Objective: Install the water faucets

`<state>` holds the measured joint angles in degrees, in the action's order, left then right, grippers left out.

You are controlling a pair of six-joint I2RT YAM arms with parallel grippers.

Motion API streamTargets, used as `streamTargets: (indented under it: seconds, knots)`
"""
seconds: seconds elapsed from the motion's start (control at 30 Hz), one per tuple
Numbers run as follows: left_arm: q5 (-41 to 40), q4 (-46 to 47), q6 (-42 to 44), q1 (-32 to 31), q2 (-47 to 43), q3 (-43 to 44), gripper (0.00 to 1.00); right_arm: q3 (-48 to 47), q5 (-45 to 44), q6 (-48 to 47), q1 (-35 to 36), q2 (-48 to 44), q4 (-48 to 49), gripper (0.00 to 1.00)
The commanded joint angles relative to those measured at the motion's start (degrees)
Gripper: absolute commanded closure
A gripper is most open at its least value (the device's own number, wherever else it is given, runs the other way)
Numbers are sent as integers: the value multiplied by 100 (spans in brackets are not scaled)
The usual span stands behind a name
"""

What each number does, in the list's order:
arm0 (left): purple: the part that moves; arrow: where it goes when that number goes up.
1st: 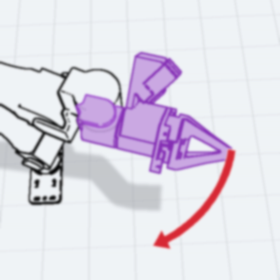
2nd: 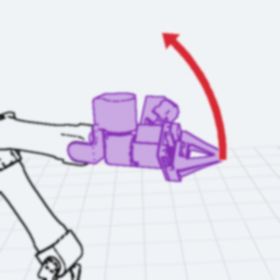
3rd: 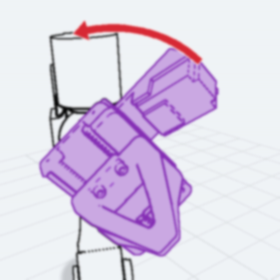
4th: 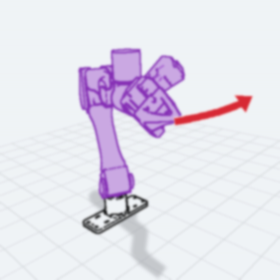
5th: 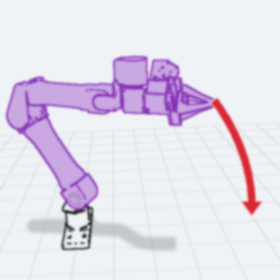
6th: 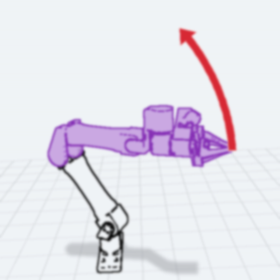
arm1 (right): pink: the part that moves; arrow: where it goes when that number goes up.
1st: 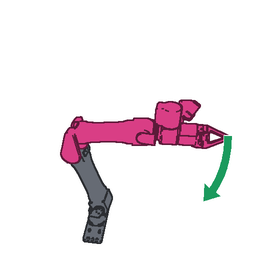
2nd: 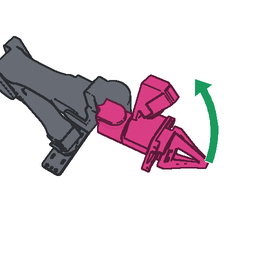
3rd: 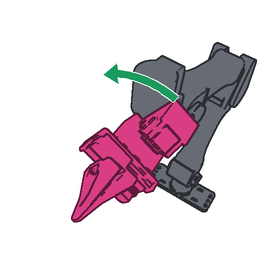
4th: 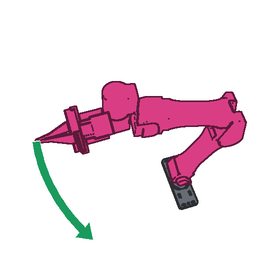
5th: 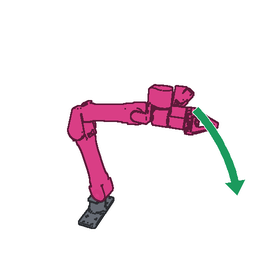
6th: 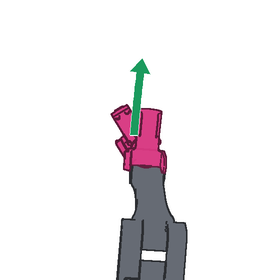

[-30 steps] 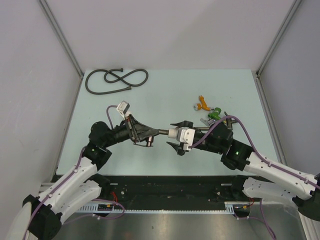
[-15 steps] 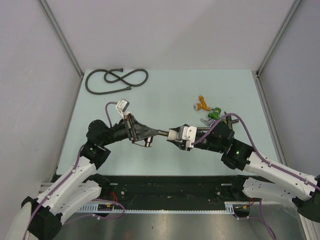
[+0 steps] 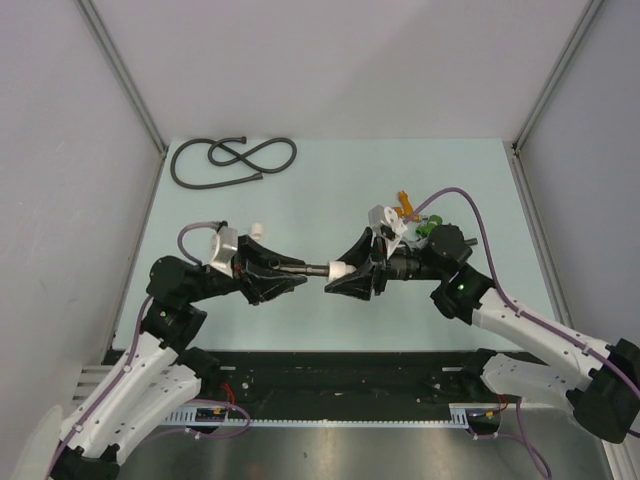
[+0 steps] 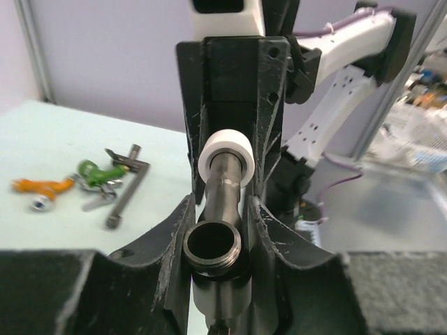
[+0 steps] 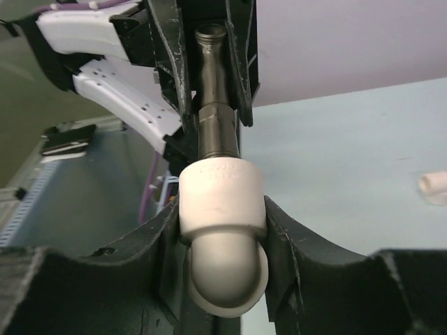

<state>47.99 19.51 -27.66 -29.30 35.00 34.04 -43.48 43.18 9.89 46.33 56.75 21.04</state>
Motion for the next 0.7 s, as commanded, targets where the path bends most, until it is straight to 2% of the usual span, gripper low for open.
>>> streamTargets:
  seconds: [0.0,0.13,0.3,0.4,0.43,0.5,0.53,0.6,0.63,0.67]
  knots:
    - [667,-552,2711,109,-301,339,99,-195,401,1989,-528,160,990,100]
    - [1072,-1027,4072,91,-467,323,99,-248,717,2824,-747,643,1183,100]
    - [1249,-1370,4813,82,-635,200,99,-275,824,3475,-897,855,1421,100]
    - [1012,-1432,4692,91,-635,182,100,-283,736,3424,-994,820,1368,78]
    - [811,-1415,4473,91,-626,182,100,-292,701,3380,-1011,803,1342,59]
    - [503,-1284,4139,91,-600,164,100,-310,631,3187,-1073,706,1202,40]
    - [75,-1213,3659,91,-591,147,100,-318,604,3107,-1090,680,1131,27]
    - [-446,-1055,3050,91,-521,129,100,-397,482,2679,-1143,505,815,17]
    - [-918,-1054,2429,91,-486,146,100,-424,411,2485,-1161,434,675,9]
    - [-1114,-1063,2084,91,-425,164,100,-468,324,2283,-1178,355,369,6]
